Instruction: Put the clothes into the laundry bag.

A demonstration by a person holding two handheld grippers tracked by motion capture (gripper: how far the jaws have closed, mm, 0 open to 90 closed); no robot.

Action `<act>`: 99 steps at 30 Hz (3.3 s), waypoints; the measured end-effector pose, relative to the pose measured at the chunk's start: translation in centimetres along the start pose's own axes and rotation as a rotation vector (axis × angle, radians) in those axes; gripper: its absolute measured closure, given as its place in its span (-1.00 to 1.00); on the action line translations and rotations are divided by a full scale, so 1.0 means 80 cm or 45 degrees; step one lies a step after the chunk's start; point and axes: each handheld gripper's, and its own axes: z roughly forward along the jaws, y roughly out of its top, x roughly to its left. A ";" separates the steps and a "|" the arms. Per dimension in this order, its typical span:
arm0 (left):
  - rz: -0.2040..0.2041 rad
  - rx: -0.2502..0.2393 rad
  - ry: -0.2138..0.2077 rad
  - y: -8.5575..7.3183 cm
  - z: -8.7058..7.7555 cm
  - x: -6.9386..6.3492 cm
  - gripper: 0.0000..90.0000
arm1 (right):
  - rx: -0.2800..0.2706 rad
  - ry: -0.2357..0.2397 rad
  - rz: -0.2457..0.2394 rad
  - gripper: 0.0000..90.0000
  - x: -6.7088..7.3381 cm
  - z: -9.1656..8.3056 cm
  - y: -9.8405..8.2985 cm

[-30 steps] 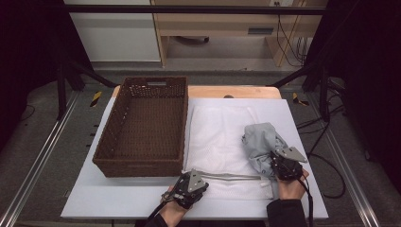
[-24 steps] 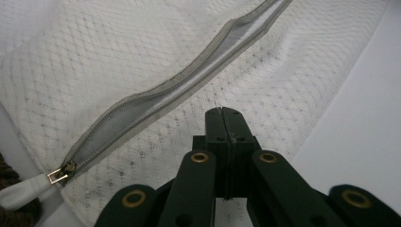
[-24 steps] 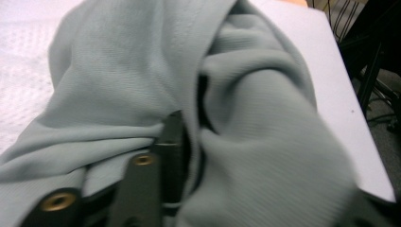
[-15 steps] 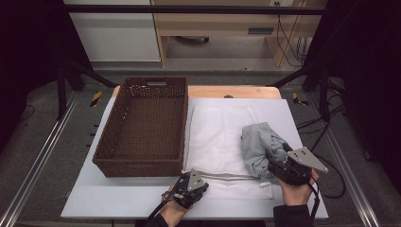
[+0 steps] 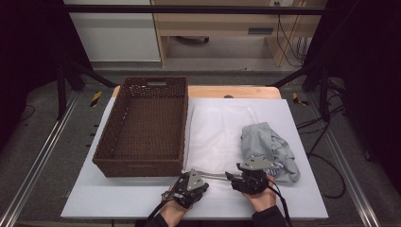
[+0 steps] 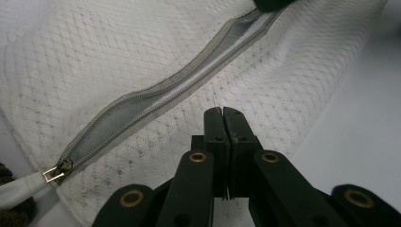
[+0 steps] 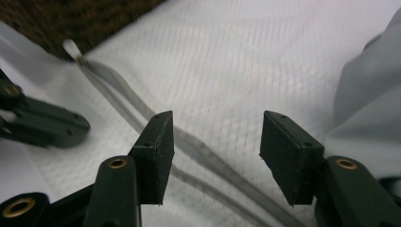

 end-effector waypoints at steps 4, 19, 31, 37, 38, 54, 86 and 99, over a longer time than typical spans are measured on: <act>0.003 0.001 0.006 0.000 0.000 -0.001 0.96 | 0.060 -0.002 0.022 0.08 -0.007 0.008 -0.015; 0.004 0.008 0.002 0.001 0.000 0.000 0.95 | 0.063 -0.034 0.027 0.28 -0.016 0.020 -0.012; 0.004 0.009 0.003 0.002 0.000 -0.001 0.94 | 0.087 -0.035 -0.036 0.13 -0.006 0.023 -0.010; -0.002 0.010 0.000 0.002 0.000 0.000 0.94 | 0.035 -0.066 -0.021 0.46 -0.009 0.030 -0.009; -0.005 0.010 -0.003 0.002 0.000 0.000 0.94 | 0.028 -0.070 -0.027 0.55 -0.010 0.031 -0.009; -0.021 0.020 -0.014 0.010 -0.002 0.004 0.68 | -0.049 -0.083 -0.017 0.98 -0.017 0.014 0.001; 0.072 0.051 0.157 0.064 0.045 0.017 0.97 | -0.083 -0.018 -0.006 0.97 -0.025 -0.001 0.007; -0.001 -0.038 0.091 0.068 0.019 0.022 0.98 | -0.089 -0.028 -0.059 0.04 -0.010 -0.003 0.003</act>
